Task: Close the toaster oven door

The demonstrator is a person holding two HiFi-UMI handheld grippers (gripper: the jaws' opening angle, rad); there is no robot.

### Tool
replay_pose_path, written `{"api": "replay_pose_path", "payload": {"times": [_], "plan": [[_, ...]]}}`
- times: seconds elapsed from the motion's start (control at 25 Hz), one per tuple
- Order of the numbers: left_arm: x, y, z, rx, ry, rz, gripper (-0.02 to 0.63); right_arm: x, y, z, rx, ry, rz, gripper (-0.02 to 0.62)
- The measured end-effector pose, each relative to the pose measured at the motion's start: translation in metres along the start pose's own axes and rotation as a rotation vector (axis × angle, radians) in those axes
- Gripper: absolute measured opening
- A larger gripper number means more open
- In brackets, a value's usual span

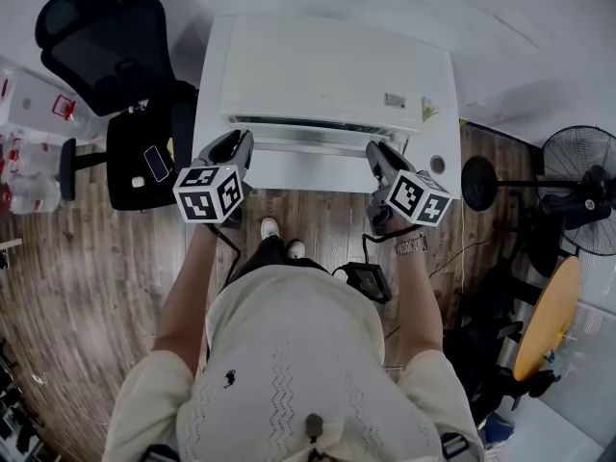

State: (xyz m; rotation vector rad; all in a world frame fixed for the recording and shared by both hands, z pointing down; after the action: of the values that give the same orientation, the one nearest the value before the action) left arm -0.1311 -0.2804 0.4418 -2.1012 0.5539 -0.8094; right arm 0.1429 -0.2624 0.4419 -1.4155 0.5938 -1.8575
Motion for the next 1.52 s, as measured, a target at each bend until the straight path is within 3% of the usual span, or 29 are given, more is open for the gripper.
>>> {"api": "replay_pose_path", "payload": {"times": [1.16, 1.36, 1.52], "plan": [[0.008, 0.016, -0.004, -0.006, -0.02, 0.053, 0.086, 0.007, 0.018, -0.003, 0.01, 0.002, 0.033, 0.109], [0.006, 0.018, -0.003, 0.037, -0.006, 0.07, 0.087, 0.004, 0.019, -0.005, -0.054, -0.012, 0.067, 0.11], [0.004, 0.017, 0.0, 0.079, -0.003, 0.071, 0.132, 0.001, 0.018, -0.004, -0.094, -0.033, 0.085, 0.135]]}}
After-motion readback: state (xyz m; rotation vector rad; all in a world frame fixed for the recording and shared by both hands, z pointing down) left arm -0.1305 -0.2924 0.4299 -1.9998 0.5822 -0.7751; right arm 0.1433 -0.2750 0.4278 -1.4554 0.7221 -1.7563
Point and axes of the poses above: the fingertips, and each gripper's own axes: x forward along the fingers, z to its right, y out of its top, the point moved 1 cm from there along -x, backward along the fingers, and after that the axes turned 15 degrees about -y, right-handed, at the moved point
